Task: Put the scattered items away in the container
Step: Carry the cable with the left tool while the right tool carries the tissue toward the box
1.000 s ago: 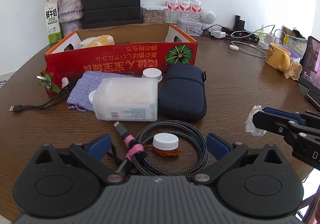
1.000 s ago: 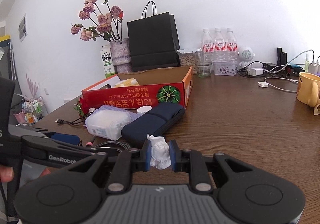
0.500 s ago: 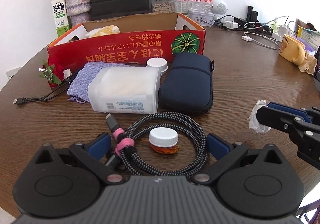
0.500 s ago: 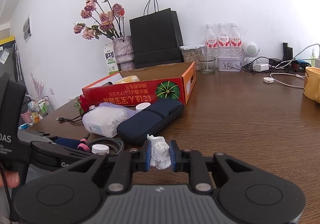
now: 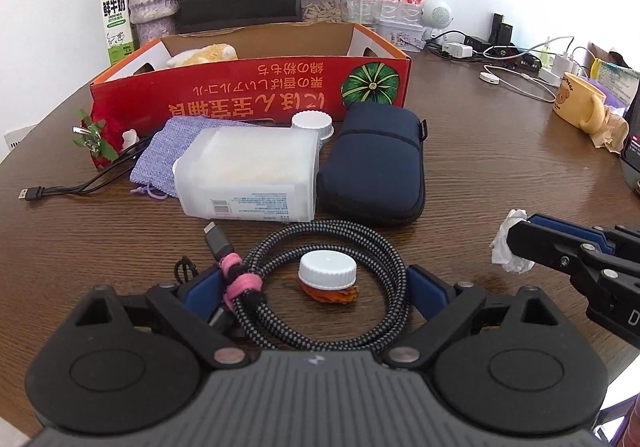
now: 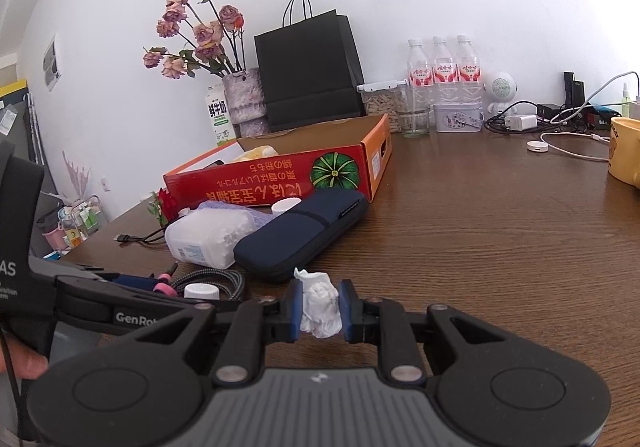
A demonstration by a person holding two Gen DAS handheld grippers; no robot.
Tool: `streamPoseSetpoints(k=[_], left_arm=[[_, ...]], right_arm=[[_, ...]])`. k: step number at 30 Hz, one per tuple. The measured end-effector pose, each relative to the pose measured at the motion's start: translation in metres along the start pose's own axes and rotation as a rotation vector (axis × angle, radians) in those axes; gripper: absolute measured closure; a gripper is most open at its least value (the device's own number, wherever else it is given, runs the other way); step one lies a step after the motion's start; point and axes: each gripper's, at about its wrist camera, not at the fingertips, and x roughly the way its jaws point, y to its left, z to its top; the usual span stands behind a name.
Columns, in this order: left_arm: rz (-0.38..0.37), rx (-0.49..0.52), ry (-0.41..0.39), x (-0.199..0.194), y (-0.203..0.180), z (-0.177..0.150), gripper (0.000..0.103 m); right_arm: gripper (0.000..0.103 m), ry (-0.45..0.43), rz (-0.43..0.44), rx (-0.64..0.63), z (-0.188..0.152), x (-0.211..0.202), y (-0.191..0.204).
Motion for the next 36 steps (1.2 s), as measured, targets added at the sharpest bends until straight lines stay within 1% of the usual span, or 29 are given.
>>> streamPoseSetpoints(k=[4, 8, 12, 18, 26, 31, 36], left_arm=[[-0.015, 0.011, -0.024, -0.007, 0.003, -0.002, 0.009], [-0.019, 0.028, -0.085, -0.023, 0.008, -0.001, 0.009], [-0.028, 0.024, -0.139, -0.035, 0.018, 0.004, 0.009], [-0.037, -0.009, -0.196, -0.042, 0.041, 0.02, 0.009], [-0.045, -0.04, -0.297, -0.04, 0.078, 0.061, 0.008], [-0.056, -0.056, -0.342, -0.028, 0.097, 0.093, 0.008], [-0.07, -0.078, -0.387, -0.009, 0.113, 0.127, 0.009]], right_arm=[[0.085, -0.003, -0.007, -0.011, 0.003, -0.001, 0.005], [0.085, -0.007, -0.018, -0.022, 0.008, -0.001, 0.014], [0.085, -0.014, -0.019, -0.041, 0.016, 0.001, 0.028], [0.085, -0.039, -0.02, -0.06, 0.037, 0.012, 0.053], [0.085, -0.101, -0.042, -0.071, 0.081, 0.046, 0.078], [0.085, -0.126, -0.065, -0.077, 0.109, 0.077, 0.087], [0.085, -0.145, -0.091, -0.069, 0.137, 0.113, 0.086]])
